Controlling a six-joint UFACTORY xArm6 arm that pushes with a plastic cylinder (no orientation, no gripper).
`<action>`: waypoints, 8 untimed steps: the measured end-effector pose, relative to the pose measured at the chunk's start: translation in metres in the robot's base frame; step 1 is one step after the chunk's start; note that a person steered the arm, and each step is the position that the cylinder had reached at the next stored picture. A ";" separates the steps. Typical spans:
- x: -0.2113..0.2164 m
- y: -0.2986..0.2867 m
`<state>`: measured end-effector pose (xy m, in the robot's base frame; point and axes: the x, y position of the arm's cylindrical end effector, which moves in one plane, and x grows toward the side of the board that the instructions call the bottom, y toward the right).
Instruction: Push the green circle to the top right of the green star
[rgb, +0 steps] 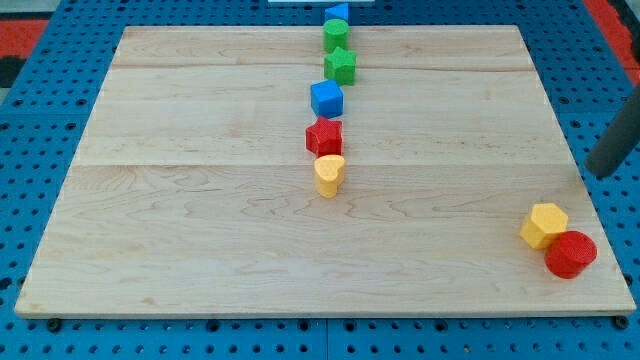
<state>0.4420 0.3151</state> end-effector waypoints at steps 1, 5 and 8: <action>-0.093 -0.042; -0.251 -0.128; -0.245 -0.344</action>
<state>0.1967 -0.0284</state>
